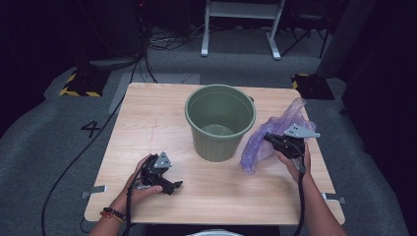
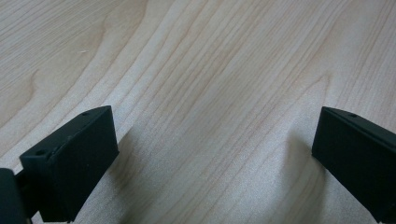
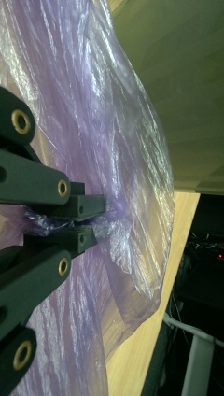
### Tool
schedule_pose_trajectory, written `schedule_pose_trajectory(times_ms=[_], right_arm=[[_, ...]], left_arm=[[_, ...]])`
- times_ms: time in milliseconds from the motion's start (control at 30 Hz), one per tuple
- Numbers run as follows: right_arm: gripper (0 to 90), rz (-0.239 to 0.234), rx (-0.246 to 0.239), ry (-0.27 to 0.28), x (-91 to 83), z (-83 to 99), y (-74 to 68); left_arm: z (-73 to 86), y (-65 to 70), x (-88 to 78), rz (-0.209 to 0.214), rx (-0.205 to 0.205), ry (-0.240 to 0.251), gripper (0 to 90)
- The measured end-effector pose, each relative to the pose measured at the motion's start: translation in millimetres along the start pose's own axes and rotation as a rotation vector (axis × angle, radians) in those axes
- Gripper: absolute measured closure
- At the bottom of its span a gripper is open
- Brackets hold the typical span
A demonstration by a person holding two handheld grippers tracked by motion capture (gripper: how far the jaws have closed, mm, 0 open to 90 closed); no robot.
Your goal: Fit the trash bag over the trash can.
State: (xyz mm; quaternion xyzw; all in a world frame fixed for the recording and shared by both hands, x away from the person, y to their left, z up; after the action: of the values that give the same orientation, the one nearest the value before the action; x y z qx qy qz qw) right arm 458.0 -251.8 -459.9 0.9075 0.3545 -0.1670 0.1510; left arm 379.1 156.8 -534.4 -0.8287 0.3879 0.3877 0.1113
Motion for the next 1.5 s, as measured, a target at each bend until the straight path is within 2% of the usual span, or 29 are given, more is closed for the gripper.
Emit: schedule_pose_trajectory(times_ms=[433, 700, 933, 1200, 1500], right_arm=[[87.7, 0.049, 0.023, 0.054, -15.6, -8.8, 14.2], [87.7, 0.048, 0.015, 0.099, -25.5, -20.5, 14.0], [87.7, 0.049, 0.001, 0.118, -29.5, -31.1, 11.0], [87.7, 0.061, 0.008, 0.143, -35.8, -38.9, 14.4], [87.7, 0.059, -0.024, 0.165, -45.7, -55.0, 10.7]], left_arm=[[0.0, -0.1, 0.0, 0.000, 0.000, 0.000, 0.0], [-0.7, -0.8, 0.5, 0.004, 0.003, 0.001, 0.0], [-0.7, -0.7, 0.5, 0.004, 0.003, 0.001, 0.0], [-0.7, -0.7, 0.6, 0.004, 0.003, 0.001, 0.0], [-0.7, -0.7, 0.6, 0.004, 0.003, 0.001, 0.0]])
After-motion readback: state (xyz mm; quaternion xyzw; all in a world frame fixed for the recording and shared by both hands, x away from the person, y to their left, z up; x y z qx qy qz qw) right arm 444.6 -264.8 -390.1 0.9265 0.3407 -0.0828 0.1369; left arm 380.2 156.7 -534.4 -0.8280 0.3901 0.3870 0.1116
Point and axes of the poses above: each handheld gripper's, and its own axes: x roughly forward along the jaws, z roughly out of its underside, y roughly to its right, the point moved 4 cm from there along x, roughly forward along the jaws, and after that the axes turned 9 degrees about -x, right-handed, at the moved point
